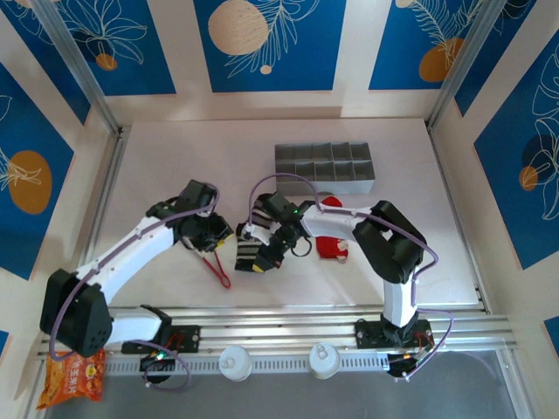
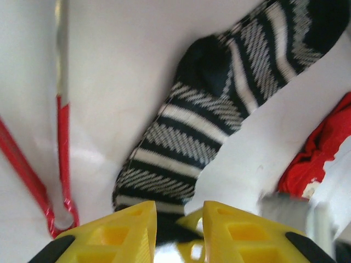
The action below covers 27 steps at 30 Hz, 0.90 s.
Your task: Roll the socks
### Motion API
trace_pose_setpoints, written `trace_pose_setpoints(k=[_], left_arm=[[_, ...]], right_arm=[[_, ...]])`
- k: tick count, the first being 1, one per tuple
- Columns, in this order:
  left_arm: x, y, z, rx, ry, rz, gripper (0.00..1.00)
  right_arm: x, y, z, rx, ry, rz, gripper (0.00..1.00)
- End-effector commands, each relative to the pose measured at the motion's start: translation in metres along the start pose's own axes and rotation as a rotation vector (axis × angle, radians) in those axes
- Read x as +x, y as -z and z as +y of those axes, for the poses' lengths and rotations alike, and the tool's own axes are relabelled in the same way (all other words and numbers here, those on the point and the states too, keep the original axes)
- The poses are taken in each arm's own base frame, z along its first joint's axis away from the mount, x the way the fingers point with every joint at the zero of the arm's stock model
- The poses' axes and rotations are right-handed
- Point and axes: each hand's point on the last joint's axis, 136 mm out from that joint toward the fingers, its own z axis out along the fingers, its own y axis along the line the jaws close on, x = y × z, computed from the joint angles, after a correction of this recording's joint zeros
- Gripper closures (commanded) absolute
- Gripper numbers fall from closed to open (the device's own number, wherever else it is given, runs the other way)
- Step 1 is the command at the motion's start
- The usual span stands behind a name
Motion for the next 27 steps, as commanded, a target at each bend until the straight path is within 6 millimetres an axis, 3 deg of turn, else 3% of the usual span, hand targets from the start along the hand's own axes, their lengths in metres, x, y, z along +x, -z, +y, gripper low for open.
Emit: trace_pose_setpoints(k=[1,5,10,20,27], left_arm=[[0.022,0.002,-0.004,0.076,0.106,0.068,0.73],[0.041,-0.006,0.002,0.088,0.159,0.112,0.77],[0.056,-0.03,-0.002,0.124,0.219,0.154,0.82],[0.058,-0.054,-0.008,0.107,0.237,0.145,0.85],[0.052,-0.059,0.015,0.03,0.252,0.085,0.91]], right_arm=[[0.001,-0.001,0.008,-0.089,-0.126,0.016,1.0],[0.009,-0.01,-0.002,-0.078,-0.19,0.049,1.0],[0.011,-0.018,-0.012,-0.039,-0.215,0.078,1.0],[0.01,-0.025,-0.02,-0.002,-0.251,0.1,1.0],[0.011,-0.027,-0.022,0.001,-0.27,0.099,0.99]])
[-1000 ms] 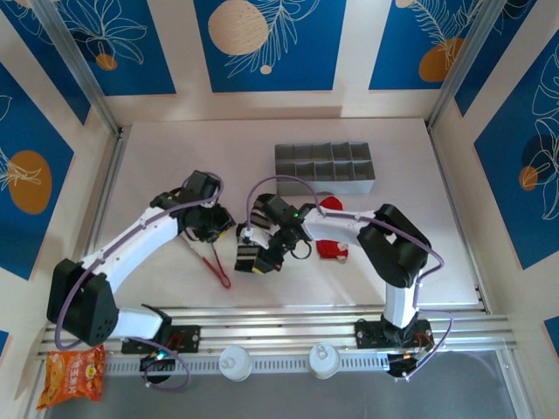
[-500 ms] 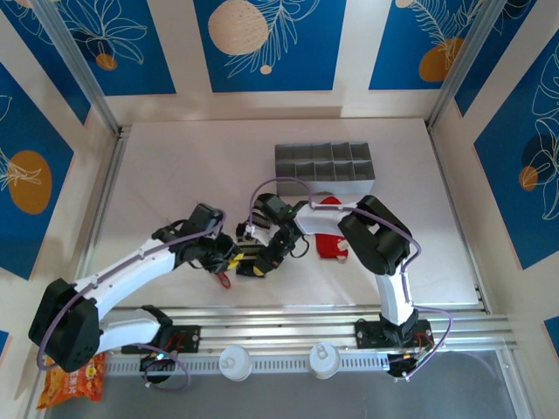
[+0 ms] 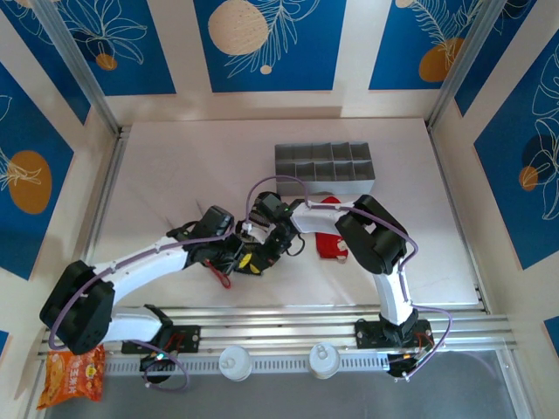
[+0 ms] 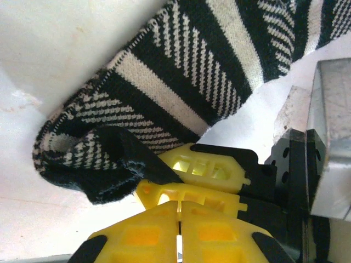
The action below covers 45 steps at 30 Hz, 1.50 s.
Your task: Roll the socks
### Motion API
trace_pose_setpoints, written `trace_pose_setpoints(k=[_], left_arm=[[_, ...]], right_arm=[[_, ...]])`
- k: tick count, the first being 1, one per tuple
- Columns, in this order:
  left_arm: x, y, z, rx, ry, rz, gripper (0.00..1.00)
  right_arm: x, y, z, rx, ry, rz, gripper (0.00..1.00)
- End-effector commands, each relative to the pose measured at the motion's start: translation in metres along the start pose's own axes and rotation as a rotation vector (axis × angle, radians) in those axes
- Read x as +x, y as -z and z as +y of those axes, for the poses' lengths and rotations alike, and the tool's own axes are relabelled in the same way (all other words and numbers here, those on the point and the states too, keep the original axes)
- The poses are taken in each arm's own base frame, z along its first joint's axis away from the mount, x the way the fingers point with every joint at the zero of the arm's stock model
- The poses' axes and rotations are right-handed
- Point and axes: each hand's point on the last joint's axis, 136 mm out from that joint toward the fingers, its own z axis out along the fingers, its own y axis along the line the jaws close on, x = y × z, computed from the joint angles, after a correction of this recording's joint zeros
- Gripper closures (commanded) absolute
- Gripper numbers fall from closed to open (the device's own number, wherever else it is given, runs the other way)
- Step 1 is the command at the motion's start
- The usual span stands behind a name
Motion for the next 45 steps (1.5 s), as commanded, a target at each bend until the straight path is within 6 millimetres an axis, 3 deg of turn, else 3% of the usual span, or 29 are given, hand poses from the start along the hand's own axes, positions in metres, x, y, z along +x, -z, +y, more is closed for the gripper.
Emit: trace_pose_setpoints(k=[1,10,18,27,31,34,38,41,45], left_arm=[[-0.01,0.0,0.016,-0.046,0.02,-0.07,0.91],[-0.021,0.011,0.032,-0.063,0.052,-0.151,0.9],[-0.012,0.016,0.021,-0.045,0.098,-0.117,0.78],[-0.018,-0.008,0.006,-0.014,0.141,-0.103,0.79],[-0.023,-0.02,0.017,-0.082,0.138,-0.114,0.83],[-0.029,-0.027,0.033,-0.136,0.149,-0.134,0.86],[-0.033,-0.028,0.049,-0.198,0.152,-0.145,0.88],[-0.033,-0.027,0.056,-0.229,0.147,-0.143,0.89],[-0.035,-0.026,0.058,-0.236,0.146,-0.148,0.89]], right_arm=[[0.004,-0.005,-0.005,0.009,-0.038,0.022,0.99],[0.002,-0.001,-0.009,0.012,-0.054,0.013,0.98],[0.0,-0.002,-0.01,0.012,-0.066,0.015,0.98],[0.0,-0.002,-0.01,0.008,-0.068,0.013,0.98],[0.0,-0.003,-0.01,0.009,-0.068,0.011,0.98],[-0.001,-0.002,-0.011,0.022,-0.06,-0.002,0.9],[-0.002,0.007,-0.013,0.078,-0.008,-0.046,0.67],[-0.005,0.021,-0.013,0.147,0.081,-0.11,0.56],[-0.004,0.042,-0.009,0.258,0.25,-0.209,0.52]])
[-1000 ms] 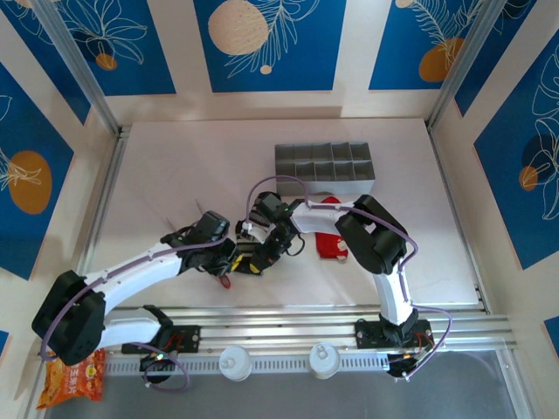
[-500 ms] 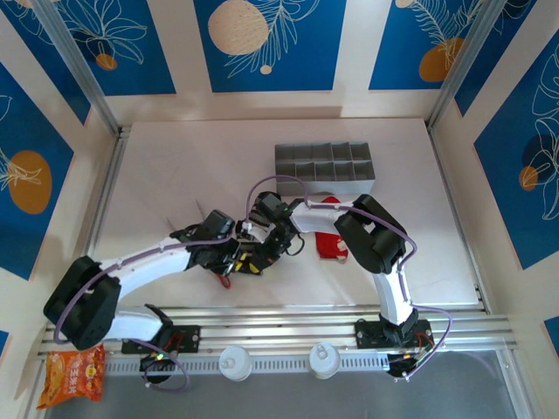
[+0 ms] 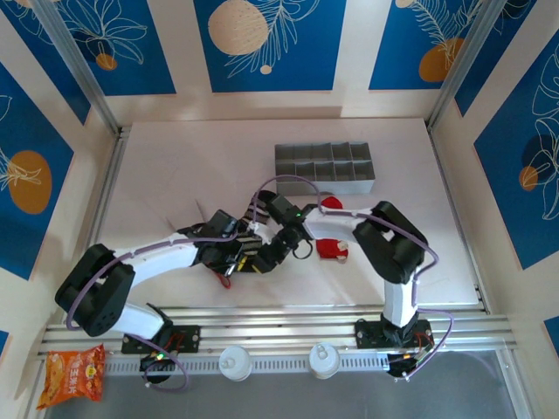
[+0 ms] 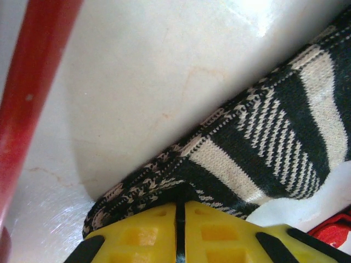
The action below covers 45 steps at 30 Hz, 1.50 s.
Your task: Roll the socks
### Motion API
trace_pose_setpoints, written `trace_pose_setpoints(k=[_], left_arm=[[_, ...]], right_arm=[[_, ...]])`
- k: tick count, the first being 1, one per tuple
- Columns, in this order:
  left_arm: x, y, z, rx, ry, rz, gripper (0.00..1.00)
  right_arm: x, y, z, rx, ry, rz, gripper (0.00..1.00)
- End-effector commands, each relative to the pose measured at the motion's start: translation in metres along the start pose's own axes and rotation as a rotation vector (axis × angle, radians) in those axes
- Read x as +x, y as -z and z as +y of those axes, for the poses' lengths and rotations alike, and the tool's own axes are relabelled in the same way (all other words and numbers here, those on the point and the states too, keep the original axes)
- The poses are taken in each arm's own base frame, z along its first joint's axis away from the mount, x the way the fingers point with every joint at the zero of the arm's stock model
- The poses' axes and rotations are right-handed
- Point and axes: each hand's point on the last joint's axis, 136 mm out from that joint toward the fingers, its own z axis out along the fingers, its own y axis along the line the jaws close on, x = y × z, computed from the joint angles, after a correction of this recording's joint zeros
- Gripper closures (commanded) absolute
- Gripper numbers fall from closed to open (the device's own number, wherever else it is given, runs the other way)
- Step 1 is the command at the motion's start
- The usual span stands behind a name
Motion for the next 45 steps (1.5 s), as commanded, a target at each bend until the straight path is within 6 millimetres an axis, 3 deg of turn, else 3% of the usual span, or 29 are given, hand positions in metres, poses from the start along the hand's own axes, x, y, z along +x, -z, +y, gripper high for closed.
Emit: trace_pose_setpoints(k=[1,6,11,19,29,36,39,41,43,45], left_arm=[[-0.013,-0.004,0.028,-0.12,0.008,-0.046,0.9],[-0.015,0.0,0.025,-0.138,-0.018,-0.049,0.9],[-0.018,0.002,0.024,-0.14,-0.022,-0.044,0.9],[-0.021,0.0,0.02,-0.138,-0.031,-0.013,0.9],[-0.02,-0.002,0.017,-0.141,-0.061,0.021,0.91],[-0.021,-0.003,0.015,-0.14,-0.074,0.036,0.92],[-0.022,-0.002,0.011,-0.127,-0.084,0.039,0.92],[-0.023,0.002,0.005,-0.112,-0.094,0.034,0.91],[-0.025,0.012,-0.003,-0.082,-0.101,0.011,0.83],[-0.03,0.026,-0.014,-0.04,-0.102,-0.025,0.72]], right_arm=[[-0.009,0.02,-0.006,0.14,0.202,-0.12,0.52],[-0.002,0.029,0.004,0.362,0.578,-0.183,0.45],[-0.002,0.02,0.012,0.479,0.845,-0.104,0.46],[-0.007,-0.009,0.025,0.519,1.049,-0.032,0.49],[-0.03,-0.022,0.001,0.679,1.072,-0.004,0.55],[-0.018,-0.032,-0.018,0.663,0.995,0.059,0.65],[-0.01,-0.035,-0.024,0.649,0.945,0.08,0.75],[-0.005,-0.036,-0.023,0.624,0.919,0.093,0.87],[0.0,-0.036,-0.019,0.579,0.88,0.096,0.97],[0.006,-0.035,-0.011,0.505,0.827,0.099,1.0]])
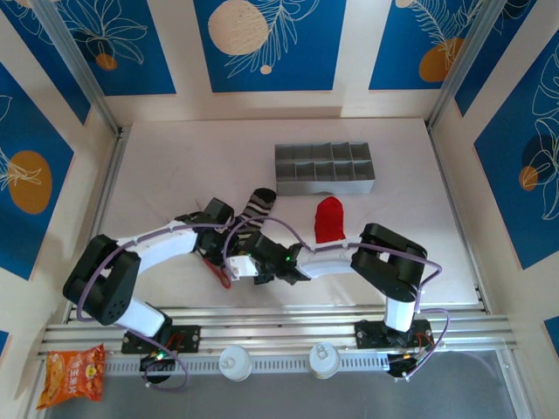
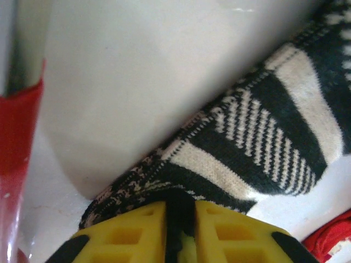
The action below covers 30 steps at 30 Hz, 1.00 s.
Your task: Roll the socks
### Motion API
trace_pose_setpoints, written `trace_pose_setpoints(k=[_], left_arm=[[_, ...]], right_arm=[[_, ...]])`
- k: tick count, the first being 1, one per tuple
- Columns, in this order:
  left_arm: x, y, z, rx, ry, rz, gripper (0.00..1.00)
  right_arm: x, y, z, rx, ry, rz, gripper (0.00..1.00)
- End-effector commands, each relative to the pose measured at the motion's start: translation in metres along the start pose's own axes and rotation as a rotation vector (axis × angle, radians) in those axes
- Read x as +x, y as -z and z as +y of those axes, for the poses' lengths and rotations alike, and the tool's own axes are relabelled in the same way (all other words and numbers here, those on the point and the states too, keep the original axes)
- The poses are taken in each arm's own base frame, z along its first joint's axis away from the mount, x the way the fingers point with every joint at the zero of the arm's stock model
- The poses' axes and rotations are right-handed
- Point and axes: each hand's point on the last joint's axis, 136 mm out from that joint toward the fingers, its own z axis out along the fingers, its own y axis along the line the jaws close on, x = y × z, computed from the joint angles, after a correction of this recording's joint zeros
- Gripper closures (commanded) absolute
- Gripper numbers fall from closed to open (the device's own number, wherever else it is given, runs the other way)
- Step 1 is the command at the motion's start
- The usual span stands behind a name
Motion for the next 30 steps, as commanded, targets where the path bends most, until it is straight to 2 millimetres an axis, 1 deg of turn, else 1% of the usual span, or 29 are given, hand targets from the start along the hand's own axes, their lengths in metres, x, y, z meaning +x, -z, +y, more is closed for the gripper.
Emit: trace_pose_setpoints(k=[1,2,4,6,8,10,12,14,17,20,22,25,30], left_arm=[[-0.012,0.027,-0.006,0.023,-0.002,-0.077,0.64],[-0.016,0.035,-0.007,0.038,0.01,-0.095,0.57],[-0.021,0.048,-0.008,0.066,0.032,-0.114,0.51],[-0.025,0.055,-0.005,0.079,0.057,-0.121,0.49],[-0.025,0.057,0.003,0.078,0.087,-0.109,0.49],[-0.022,0.056,0.008,0.086,0.113,-0.092,0.52],[-0.017,0.052,0.01,0.1,0.136,-0.064,0.55],[-0.009,0.049,0.011,0.108,0.164,-0.037,0.6],[0.001,0.046,0.008,0.119,0.175,-0.014,0.62],[0.009,0.04,0.011,0.087,0.2,0.012,0.65],[0.012,0.037,0.014,0.075,0.214,0.013,0.65],[0.018,0.031,0.011,0.076,0.226,0.033,0.64],[0.026,0.027,0.01,0.014,0.236,0.055,0.63]], right_arm=[[0.02,0.003,0.025,-0.164,-0.121,0.06,1.0],[0.018,0.006,0.029,-0.206,-0.159,0.047,1.0],[0.011,0.013,0.037,-0.307,-0.239,0.023,1.0],[0.007,0.016,0.044,-0.385,-0.302,0.008,1.0],[0.004,0.016,0.049,-0.442,-0.357,0.008,1.0],[0.001,0.015,0.05,-0.485,-0.411,-0.001,1.0],[-0.001,0.014,0.046,-0.52,-0.476,-0.004,1.0],[-0.003,0.013,0.041,-0.55,-0.536,-0.002,1.0],[-0.004,0.012,0.031,-0.578,-0.622,-0.014,1.0],[-0.003,0.009,0.02,-0.6,-0.713,-0.017,1.0],[-0.001,0.006,0.019,-0.609,-0.73,-0.006,1.0],[-0.002,0.005,0.017,-0.628,-0.754,-0.008,1.0],[-0.003,0.003,0.01,-0.666,-0.818,-0.014,1.0]])
